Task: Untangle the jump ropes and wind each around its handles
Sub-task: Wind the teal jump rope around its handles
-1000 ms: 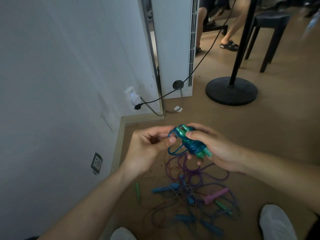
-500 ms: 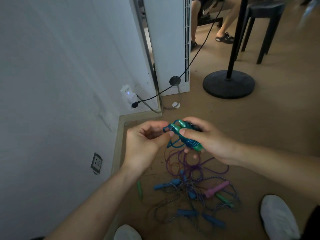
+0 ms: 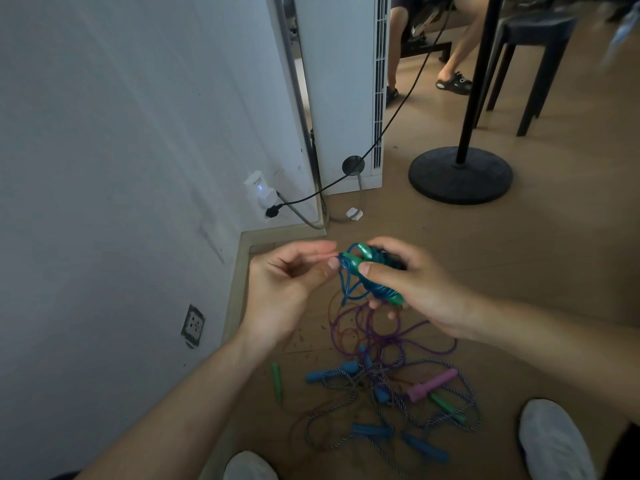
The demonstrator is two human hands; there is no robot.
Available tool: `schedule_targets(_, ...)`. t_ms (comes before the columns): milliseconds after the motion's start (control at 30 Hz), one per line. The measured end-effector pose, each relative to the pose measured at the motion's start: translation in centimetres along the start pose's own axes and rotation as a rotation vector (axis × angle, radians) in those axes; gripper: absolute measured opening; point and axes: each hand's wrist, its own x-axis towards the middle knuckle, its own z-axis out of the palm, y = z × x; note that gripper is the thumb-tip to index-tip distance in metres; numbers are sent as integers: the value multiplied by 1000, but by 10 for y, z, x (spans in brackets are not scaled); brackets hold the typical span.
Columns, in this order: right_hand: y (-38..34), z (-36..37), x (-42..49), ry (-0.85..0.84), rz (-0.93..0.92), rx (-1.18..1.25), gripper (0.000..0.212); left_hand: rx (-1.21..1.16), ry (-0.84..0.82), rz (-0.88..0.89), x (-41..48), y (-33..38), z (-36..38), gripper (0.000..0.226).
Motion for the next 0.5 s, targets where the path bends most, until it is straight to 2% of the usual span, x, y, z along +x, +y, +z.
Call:
schedule_targets(100, 1, 1, -1, 38, -28, -37, 19, -38, 23, -61, -2, 1, 2, 19)
schedule_targets(233, 0, 2, -2, 46, -48, -69, 19, 23, 30, -30, -3, 1, 5, 23)
schedule_targets(500, 1, 2, -4, -3, -81, -145, 20, 275, -37, 200, -3, 0, 3, 18)
